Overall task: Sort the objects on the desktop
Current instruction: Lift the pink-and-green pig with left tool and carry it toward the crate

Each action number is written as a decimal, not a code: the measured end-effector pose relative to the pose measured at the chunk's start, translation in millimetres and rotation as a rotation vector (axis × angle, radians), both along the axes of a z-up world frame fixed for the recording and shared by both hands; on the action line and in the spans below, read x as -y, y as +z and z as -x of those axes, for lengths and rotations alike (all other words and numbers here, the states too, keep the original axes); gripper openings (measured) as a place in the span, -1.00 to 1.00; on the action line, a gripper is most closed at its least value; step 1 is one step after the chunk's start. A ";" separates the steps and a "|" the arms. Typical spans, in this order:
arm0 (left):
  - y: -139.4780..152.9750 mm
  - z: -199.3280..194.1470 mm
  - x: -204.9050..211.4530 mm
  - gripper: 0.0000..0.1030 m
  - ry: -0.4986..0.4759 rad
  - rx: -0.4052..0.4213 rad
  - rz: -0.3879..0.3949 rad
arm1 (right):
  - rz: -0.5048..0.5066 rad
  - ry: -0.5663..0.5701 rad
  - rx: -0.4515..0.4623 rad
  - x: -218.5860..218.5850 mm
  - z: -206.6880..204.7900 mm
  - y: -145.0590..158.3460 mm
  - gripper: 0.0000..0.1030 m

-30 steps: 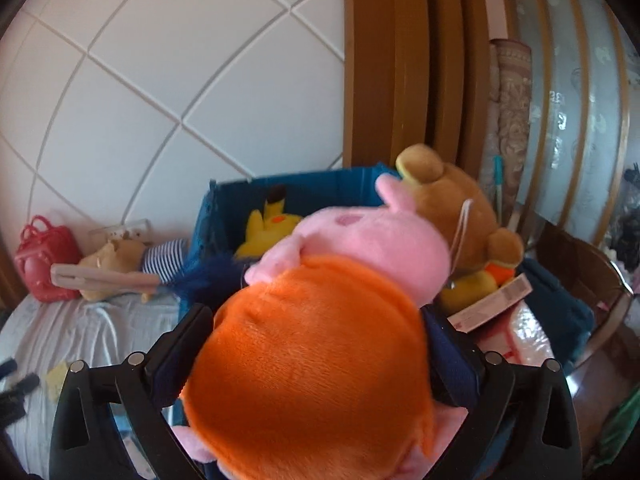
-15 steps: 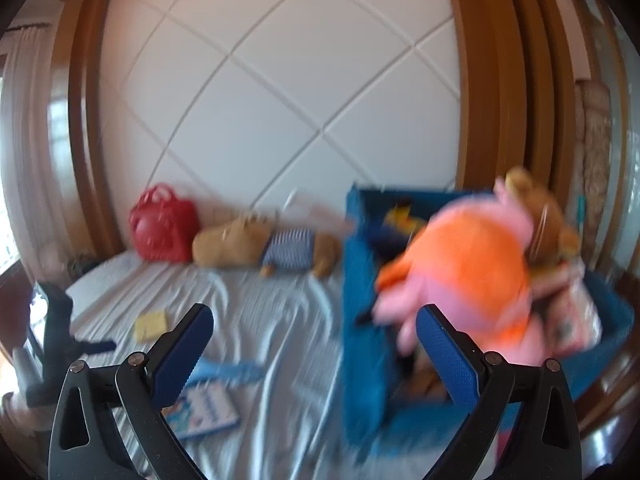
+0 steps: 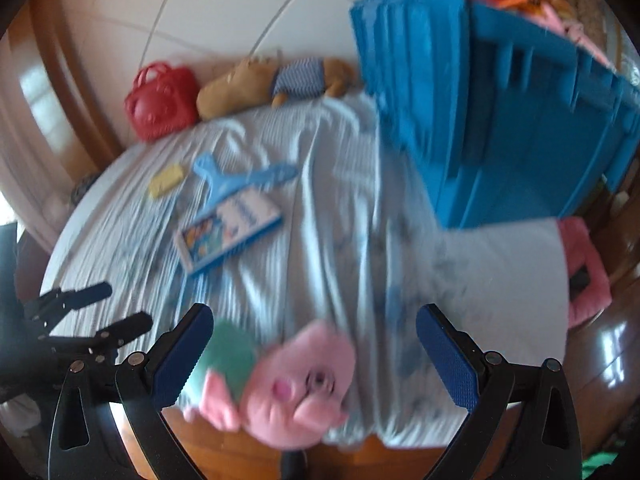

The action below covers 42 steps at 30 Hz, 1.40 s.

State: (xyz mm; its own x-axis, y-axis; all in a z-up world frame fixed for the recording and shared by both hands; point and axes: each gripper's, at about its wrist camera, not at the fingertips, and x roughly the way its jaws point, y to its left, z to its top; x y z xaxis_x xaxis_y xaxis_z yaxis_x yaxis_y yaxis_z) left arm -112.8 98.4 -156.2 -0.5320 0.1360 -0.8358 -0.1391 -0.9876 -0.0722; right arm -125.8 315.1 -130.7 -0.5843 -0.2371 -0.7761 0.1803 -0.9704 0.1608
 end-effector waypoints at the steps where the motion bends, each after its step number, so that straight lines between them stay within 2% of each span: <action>1: -3.8 -6.6 -1.5 0.62 0.002 0.001 -0.001 | 0.000 0.008 0.016 1.6 -5.5 -8.0 0.99; 11: -52.5 -49.0 -16.7 0.62 -0.026 0.041 0.032 | 0.044 0.010 0.087 -3.9 -45.2 -57.6 1.00; 14: -71.2 -42.1 -21.8 0.62 -0.043 0.046 0.050 | 0.064 0.017 0.099 -0.4 -51.7 -71.2 1.00; 17: -79.7 -32.8 -25.6 0.64 -0.073 0.010 0.046 | 0.073 0.006 0.098 2.6 -47.6 -85.9 1.00; 19: -81.7 -27.0 -27.4 0.84 -0.086 -0.023 0.038 | 0.092 0.003 0.105 5.4 -39.4 -98.0 1.00; 22: -83.5 -18.9 -30.8 0.94 -0.109 -0.054 0.029 | 0.114 0.006 0.103 8.9 -28.6 -110.5 1.00; 25: -84.4 -9.5 -32.5 1.00 -0.132 -0.081 0.009 | 0.139 0.016 0.082 9.9 -18.8 -115.9 1.00; 35: -98.0 24.9 -35.5 1.00 -0.207 -0.066 -0.111 | 0.141 0.002 0.062 3.3 5.4 -127.0 1.00; 36: -98.0 26.5 -37.5 0.82 -0.214 -0.068 -0.115 | 0.135 0.003 0.058 2.1 7.1 -127.2 0.98; 37: -94.9 25.7 -41.4 0.42 -0.235 -0.075 -0.125 | 0.133 0.002 0.052 1.3 7.9 -126.3 0.89; 38: -91.6 24.6 -45.3 0.35 -0.257 -0.081 -0.135 | 0.134 -0.002 0.045 1.1 8.0 -124.7 0.84; 40: -82.7 20.8 -50.2 0.28 -0.255 -0.101 -0.099 | 0.127 -0.004 0.024 0.9 6.0 -117.5 0.69; 42: -75.2 19.3 -51.7 0.27 -0.253 -0.105 -0.085 | 0.128 -0.003 0.022 0.1 4.7 -111.6 0.65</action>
